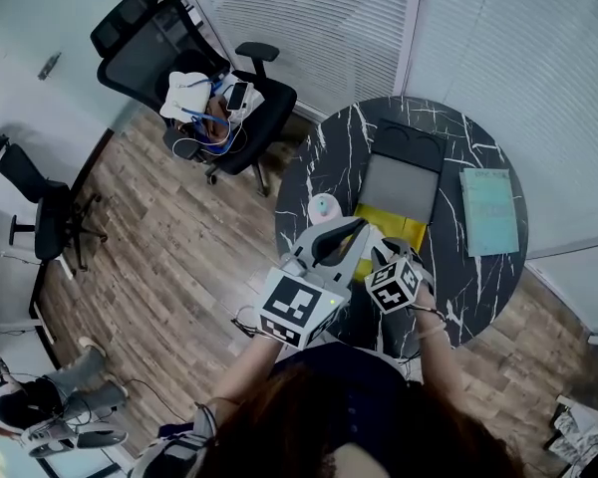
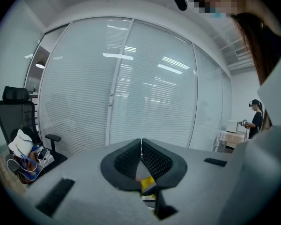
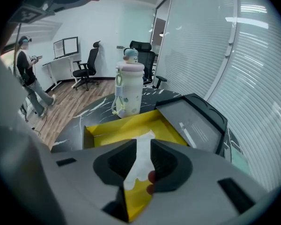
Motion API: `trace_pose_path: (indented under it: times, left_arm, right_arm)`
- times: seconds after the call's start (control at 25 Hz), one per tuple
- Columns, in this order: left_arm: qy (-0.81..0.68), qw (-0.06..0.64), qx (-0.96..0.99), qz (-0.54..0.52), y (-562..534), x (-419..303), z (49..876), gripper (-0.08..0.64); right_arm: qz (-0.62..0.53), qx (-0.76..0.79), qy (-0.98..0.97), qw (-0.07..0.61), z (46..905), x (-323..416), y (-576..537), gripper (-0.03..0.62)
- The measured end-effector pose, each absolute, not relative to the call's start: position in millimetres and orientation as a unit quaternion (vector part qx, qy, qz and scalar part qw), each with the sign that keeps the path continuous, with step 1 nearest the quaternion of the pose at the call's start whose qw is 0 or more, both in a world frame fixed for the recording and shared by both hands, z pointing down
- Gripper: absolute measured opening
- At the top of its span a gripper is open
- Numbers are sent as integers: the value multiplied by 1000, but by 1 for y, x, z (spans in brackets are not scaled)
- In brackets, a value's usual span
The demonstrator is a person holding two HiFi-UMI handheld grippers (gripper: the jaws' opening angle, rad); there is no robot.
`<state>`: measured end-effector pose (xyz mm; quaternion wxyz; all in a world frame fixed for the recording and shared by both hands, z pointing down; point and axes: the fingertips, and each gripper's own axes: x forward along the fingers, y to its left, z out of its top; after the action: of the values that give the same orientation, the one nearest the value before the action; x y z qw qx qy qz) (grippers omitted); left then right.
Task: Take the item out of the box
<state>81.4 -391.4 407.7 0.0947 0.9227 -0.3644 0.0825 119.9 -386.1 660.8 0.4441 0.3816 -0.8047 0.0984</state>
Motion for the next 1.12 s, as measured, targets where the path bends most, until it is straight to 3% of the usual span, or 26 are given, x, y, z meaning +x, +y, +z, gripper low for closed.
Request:
trace_pose_path:
  times: [0.8,1.12]
  left_arm:
    - [-369,95,919,101,-395,77,414,28]
    - [-366,93,921,99,-391,79,411,28]
  right_arm:
    - [169,380,-781,465,711,122,-390,83]
    - [179,384,-777,465,710,122,-389,28]
